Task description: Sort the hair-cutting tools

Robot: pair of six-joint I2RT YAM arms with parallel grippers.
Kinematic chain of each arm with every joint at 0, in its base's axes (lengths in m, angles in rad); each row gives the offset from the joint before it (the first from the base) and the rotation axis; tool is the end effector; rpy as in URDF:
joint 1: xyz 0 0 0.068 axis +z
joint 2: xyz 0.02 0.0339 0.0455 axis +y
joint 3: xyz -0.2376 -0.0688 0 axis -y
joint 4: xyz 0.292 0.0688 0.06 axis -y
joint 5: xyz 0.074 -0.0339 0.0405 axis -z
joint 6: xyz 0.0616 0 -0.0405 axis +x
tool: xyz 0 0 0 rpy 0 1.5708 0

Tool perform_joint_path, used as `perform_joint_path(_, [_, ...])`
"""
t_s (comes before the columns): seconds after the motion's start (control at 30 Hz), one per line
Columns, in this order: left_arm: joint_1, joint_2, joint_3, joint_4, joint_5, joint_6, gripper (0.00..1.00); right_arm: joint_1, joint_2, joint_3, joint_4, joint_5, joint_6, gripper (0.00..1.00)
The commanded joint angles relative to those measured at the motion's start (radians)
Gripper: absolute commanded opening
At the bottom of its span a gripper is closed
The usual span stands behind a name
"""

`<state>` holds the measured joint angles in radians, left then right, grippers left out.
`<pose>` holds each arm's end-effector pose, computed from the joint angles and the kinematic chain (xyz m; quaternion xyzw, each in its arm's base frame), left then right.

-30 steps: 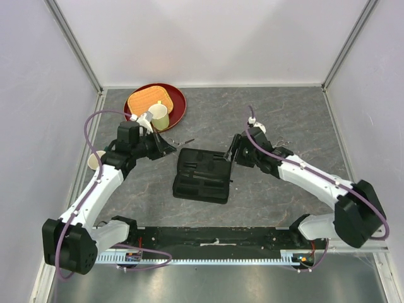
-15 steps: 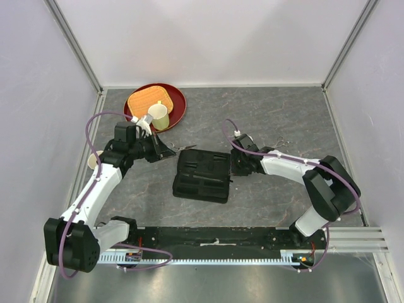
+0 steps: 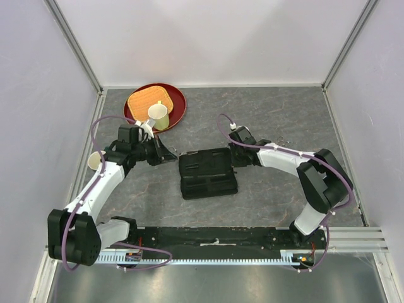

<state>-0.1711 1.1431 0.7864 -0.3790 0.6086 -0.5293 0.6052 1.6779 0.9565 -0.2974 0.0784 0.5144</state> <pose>0.2979 -0.0872 0.2004 -0.0358 0.8798 -0.3900 0.2694 0.3114 0.2095 0.0866 -0.0330 0.9609 0.1126 0.2508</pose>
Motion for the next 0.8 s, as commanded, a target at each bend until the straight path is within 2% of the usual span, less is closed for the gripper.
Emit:
perform_joint_path(0.0, [0.005, 0.03, -0.045, 0.097, 0.025, -0.069, 0.02, -0.012, 0.02, 0.082, 0.014, 0.052, -0.07, 0.25])
perform_joint_path(0.07, [0.007, 0.046, -0.053, 0.106, 0.017, -0.092, 0.02, -0.012, 0.011, 0.105, 0.015, 0.041, -0.045, 0.34])
perform_joint_path(0.1, [0.007, 0.046, -0.061, 0.109, 0.011, -0.098, 0.02, -0.012, 0.005, 0.108, 0.017, 0.044, -0.039, 0.45])
perform_joint_path(0.17, [0.008, 0.043, -0.068, 0.115, -0.009, -0.107, 0.02, -0.012, -0.018, 0.116, 0.02, 0.069, -0.022, 0.53])
perform_joint_path(0.23, [0.008, 0.034, -0.082, 0.123, -0.03, -0.115, 0.02, -0.012, -0.043, 0.123, 0.021, 0.077, -0.02, 0.57])
perform_joint_path(0.33, [0.008, 0.024, -0.085, 0.124, -0.044, -0.115, 0.02, -0.012, -0.056, 0.137, 0.024, 0.067, -0.022, 0.55])
perform_joint_path(0.5, [0.01, 0.038, -0.088, 0.134, -0.037, -0.118, 0.02, -0.01, -0.004, 0.168, 0.02, -0.008, 0.005, 0.45])
perform_joint_path(0.63, [0.012, 0.053, -0.079, 0.14, -0.038, -0.121, 0.02, -0.012, 0.093, 0.202, 0.015, -0.038, 0.032, 0.41])
perform_joint_path(0.77, [0.013, 0.072, -0.082, 0.14, -0.033, -0.124, 0.02, -0.013, 0.186, 0.235, -0.022, 0.001, 0.044, 0.36])
